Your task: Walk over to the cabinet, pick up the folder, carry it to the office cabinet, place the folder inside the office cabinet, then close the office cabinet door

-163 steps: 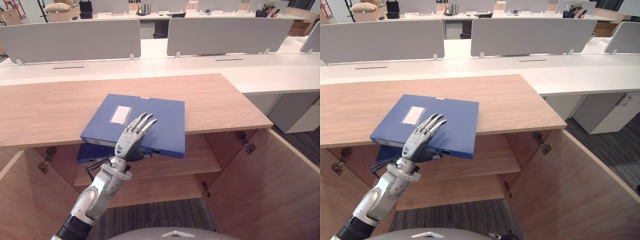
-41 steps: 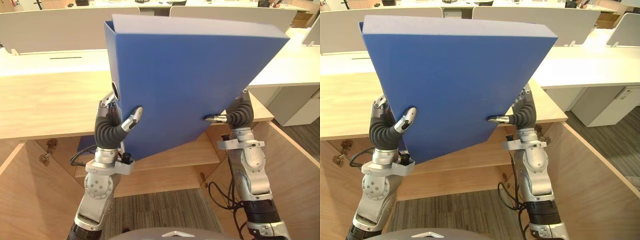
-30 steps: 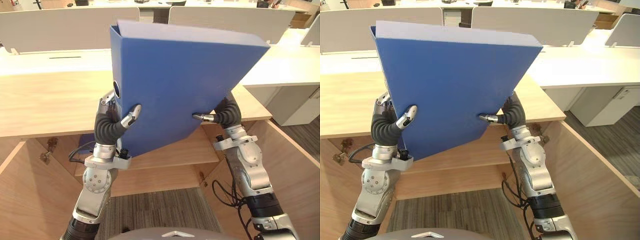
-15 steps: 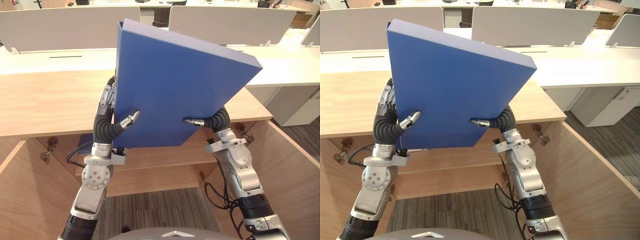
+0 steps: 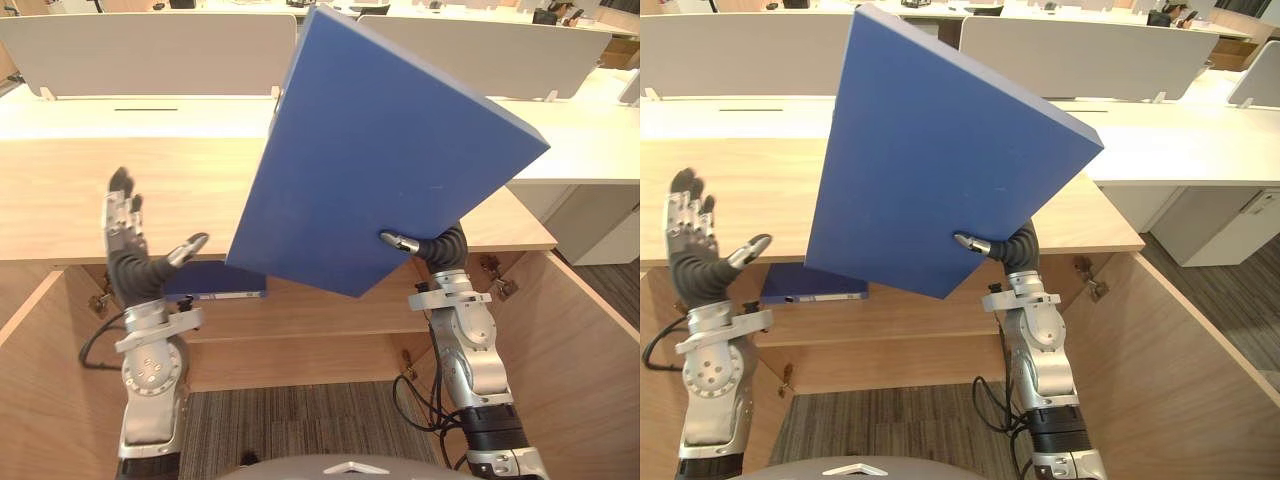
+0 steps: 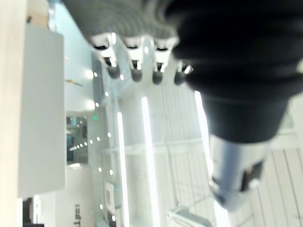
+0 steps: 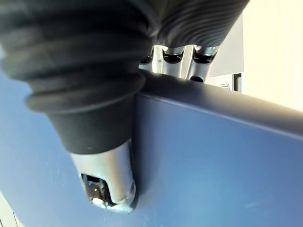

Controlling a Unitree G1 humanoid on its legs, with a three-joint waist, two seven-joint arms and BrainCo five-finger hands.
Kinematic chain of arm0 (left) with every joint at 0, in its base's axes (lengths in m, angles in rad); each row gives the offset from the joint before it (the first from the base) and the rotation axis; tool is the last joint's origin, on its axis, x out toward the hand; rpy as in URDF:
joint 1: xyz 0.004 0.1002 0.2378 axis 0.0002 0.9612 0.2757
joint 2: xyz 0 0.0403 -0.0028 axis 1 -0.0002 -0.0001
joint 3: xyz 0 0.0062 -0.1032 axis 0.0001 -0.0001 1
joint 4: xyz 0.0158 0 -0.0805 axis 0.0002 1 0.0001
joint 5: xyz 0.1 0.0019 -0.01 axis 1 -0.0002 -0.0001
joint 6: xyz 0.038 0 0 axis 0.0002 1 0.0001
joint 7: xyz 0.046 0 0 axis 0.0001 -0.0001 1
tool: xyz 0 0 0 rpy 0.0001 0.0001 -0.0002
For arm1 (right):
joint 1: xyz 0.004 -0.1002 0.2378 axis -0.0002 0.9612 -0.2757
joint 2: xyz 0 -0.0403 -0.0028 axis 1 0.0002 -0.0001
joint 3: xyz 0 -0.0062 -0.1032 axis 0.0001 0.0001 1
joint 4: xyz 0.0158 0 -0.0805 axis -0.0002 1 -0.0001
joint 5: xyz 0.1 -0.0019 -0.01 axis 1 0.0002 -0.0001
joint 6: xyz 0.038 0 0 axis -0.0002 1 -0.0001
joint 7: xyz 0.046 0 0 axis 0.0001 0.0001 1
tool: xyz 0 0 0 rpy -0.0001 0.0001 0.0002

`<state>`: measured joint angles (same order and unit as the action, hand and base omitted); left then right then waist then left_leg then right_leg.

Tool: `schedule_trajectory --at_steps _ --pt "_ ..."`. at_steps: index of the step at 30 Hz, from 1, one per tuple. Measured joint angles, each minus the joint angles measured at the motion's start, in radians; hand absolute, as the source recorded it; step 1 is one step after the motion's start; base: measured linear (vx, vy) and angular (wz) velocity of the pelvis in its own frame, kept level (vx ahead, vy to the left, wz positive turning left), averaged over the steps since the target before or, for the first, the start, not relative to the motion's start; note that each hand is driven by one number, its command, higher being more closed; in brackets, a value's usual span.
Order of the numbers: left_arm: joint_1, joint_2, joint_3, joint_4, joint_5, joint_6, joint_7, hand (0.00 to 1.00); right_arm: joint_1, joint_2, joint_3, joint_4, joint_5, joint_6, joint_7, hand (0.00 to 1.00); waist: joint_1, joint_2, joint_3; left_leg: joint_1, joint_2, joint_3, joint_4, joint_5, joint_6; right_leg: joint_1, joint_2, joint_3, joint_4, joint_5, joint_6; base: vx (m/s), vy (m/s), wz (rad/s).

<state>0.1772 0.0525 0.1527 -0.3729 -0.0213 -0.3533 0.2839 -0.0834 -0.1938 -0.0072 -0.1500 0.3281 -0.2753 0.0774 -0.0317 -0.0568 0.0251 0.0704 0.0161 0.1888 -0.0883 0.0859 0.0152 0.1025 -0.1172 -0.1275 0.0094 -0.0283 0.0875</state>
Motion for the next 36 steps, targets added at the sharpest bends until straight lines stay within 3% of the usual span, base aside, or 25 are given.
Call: schedule_trajectory --at_steps 8,18,28,36 --pt "0.113 -0.064 0.113 0.099 -0.044 0.034 0.011 0.00 0.079 0.039 -0.042 -0.112 -0.069 0.000 0.000 1.00 0.013 -0.006 -0.004 -0.007 -0.001 -0.024 0.000 -0.005 -0.008 0.002 -0.002 -0.026 0.006 -0.015 0.001 0.00 0.001 0.09" --pt "0.174 -0.090 0.110 0.317 -0.033 0.105 -0.053 0.00 0.136 0.038 -0.026 -0.111 -0.178 0.019 0.001 1.00 0.022 -0.011 -0.006 -0.019 0.000 -0.033 0.000 -0.007 -0.011 -0.002 -0.001 -0.038 0.003 -0.019 -0.002 0.01 0.000 0.03" --pt "0.162 -0.051 0.037 0.698 0.048 0.173 -0.127 0.00 0.196 0.036 0.138 -0.108 -0.181 0.020 0.007 1.00 0.019 -0.012 0.001 -0.033 0.009 -0.011 0.001 -0.010 -0.014 -0.033 0.006 -0.015 0.008 -0.020 -0.001 0.02 -0.004 -0.07" --pt "0.131 -0.004 -0.022 0.887 0.055 0.188 -0.138 0.00 0.192 0.013 0.267 -0.086 -0.328 0.021 -0.021 1.00 0.017 -0.001 0.033 -0.019 0.022 0.045 0.001 -0.027 -0.028 -0.055 0.017 0.042 0.017 -0.021 -0.011 0.00 0.002 -0.21"
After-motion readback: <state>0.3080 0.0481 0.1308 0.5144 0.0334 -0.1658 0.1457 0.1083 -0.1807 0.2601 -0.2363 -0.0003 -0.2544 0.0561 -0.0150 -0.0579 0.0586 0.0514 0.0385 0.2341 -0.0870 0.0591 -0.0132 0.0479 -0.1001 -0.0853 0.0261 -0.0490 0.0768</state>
